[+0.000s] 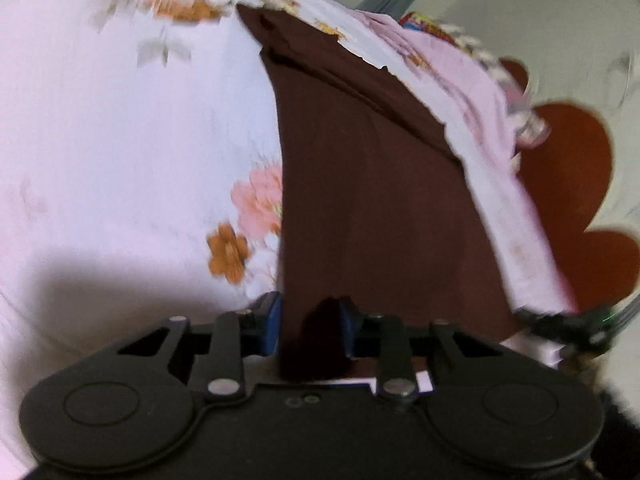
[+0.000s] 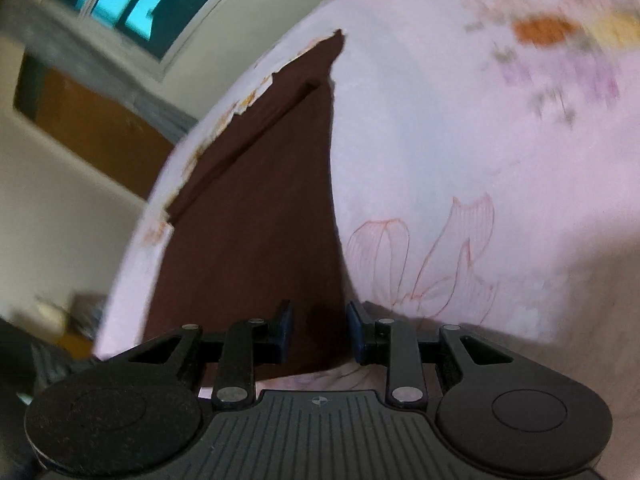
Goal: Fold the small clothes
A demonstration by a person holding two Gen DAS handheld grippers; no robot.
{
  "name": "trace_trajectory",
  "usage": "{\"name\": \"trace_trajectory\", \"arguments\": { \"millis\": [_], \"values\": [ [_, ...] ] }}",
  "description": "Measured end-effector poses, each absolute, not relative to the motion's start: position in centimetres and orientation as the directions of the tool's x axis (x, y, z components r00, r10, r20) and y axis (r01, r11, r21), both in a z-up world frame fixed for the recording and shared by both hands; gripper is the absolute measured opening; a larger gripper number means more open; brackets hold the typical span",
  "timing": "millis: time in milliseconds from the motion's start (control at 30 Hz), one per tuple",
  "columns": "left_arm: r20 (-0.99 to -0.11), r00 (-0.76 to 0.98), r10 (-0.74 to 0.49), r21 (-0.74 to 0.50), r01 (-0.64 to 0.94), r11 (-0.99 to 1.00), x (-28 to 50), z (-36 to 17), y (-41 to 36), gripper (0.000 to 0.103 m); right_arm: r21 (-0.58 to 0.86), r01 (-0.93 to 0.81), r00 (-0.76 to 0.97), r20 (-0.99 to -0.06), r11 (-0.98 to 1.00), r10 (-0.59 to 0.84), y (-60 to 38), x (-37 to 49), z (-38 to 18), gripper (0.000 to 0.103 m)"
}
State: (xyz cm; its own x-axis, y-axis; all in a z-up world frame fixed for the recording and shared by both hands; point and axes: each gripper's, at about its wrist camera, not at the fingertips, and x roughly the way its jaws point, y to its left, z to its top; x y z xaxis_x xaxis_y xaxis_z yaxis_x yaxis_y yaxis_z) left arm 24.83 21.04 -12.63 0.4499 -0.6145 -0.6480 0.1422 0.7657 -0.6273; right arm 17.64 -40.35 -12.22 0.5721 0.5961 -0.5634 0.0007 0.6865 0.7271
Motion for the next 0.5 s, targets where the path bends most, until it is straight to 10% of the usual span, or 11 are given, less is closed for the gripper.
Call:
{"name": "trace_trajectory", "arguments": {
  "millis": [100, 167, 500],
  "values": [
    [-0.544, 0.411, -0.731, -0.781, 0.071, 0.621, 25.5, -15.1, 22.9, 0.027, 0.799, 0.04, 0.553, -0.518, 0.6, 0.652, -40.8, 18.5, -13.3, 0.03],
    [-0.541, 0.406, -0.736, -0.797, 0.031, 0.603, 25.9, -16.3, 23.6, 0.005, 0.828, 0.037, 0.537, -0.489, 0.56, 0.687, -40.9, 19.4, -13.8, 0.03],
    [-0.481, 0.413, -0.774, -0.828, 0.077, 0.555, 25.6, -16.8, 23.5, 0.019, 0.869, 0.004, 0.5, -0.431, 0.496, 0.751, -41.5, 20.3, -14.7, 0.03]
  ]
}}
